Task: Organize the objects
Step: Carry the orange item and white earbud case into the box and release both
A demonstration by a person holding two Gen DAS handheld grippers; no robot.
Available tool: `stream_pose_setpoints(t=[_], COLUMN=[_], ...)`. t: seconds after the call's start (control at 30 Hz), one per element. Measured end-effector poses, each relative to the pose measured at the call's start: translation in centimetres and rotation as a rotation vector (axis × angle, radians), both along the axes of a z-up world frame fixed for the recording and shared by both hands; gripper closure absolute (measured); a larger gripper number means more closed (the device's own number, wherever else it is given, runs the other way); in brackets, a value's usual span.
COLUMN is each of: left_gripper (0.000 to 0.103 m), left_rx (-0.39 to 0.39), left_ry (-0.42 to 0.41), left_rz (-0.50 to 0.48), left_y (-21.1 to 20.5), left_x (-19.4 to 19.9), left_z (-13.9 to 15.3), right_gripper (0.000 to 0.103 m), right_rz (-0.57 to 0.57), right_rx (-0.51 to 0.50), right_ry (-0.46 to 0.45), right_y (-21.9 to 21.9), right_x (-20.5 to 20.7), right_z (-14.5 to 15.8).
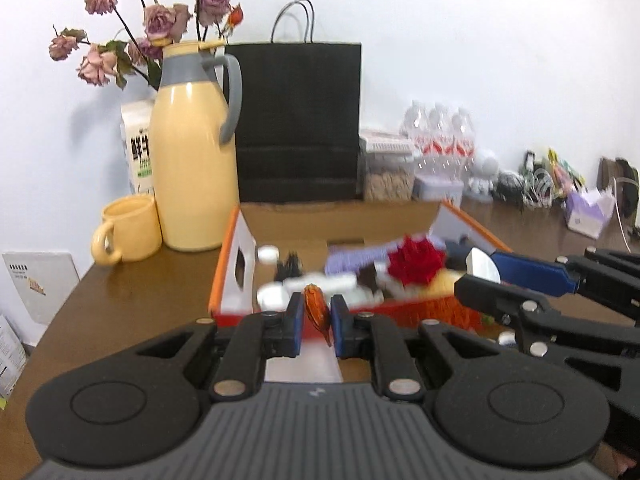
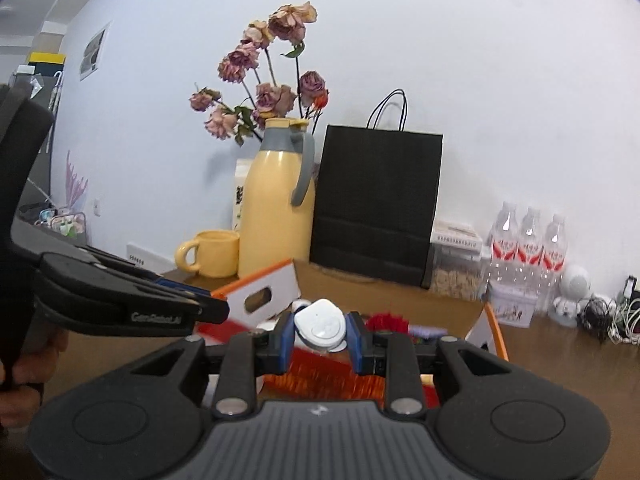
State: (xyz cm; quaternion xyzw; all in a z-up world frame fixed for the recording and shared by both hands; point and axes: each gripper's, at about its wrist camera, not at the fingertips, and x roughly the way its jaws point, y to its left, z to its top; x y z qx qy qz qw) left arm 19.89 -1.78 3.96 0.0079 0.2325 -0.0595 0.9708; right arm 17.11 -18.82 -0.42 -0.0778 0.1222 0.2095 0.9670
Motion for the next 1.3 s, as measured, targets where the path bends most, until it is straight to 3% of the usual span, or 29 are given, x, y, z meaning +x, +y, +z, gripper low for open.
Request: stream_pose_setpoints(t=[0.2,0.47,0.9,0.97,1.03,1.07,1.1,1.13,1.17,1.2,1.3], left_gripper=[0.088,0.088,0.087,0.075,0.039,0.031,0.013,0.000,0.000,0.000,0.000], left_rx=[-0.018,-0.040,-0.004,0.005,0.009,0.015,0.019,0.020,0.019,0.021,0.017], left_ry=[-0.046,-0.059,-0.011,-0.011,-0.025,-0.040,-0.052,-0.068,-0.086,-0.098,-0.096], left_rz=[0.019,0.052,0.036,0.045,0.059,0.069,0.078,0.088,0.098,0.104,0.098], left_y=[-0.1,-0.7,-1.7,-1.6,-1.5,-1.5,-1.5,-1.5,-1.4,-1.5,-1.5], left_x=[4.0,9.9,13.1,13.1,13.0,12.8,12.7,12.6,12.4,12.3,12.3], left_z=[1.3,0.9,-1.7,-1.7,-1.6,-1.5,-1.4,-1.3,-1.2,-1.1,-1.0], right_gripper=[0.077,0.077,0.077,0.077,0.074,0.065,0.049,0.039,0.021,0.010,0.004], right_rz=[-0.053,-0.143,-0.166,-0.176,-0.191,-0.198,-0.205,-0.213,-0.220,-0.227,-0.232], right_rx=[0.018,0.067,0.034,0.029,0.024,0.025,0.028,0.032,0.034,0.035,0.034], right_ry=[0.009,0.058,0.150,0.153,0.154,0.158,0.160,0.160,0.158,0.155,0.161], right_y=[0.6,0.1,-0.5,-0.5,-0.6,-0.7,-0.8,-1.0,-1.1,-1.2,-1.3], right_x=[4.4,10.9,13.9,13.9,13.9,13.9,13.9,13.9,13.9,13.9,14.0], right_z=[1.1,0.6,-2.4,-2.3,-2.2,-2.2,-2.1,-2.1,-2.1,-2.1,-2.1])
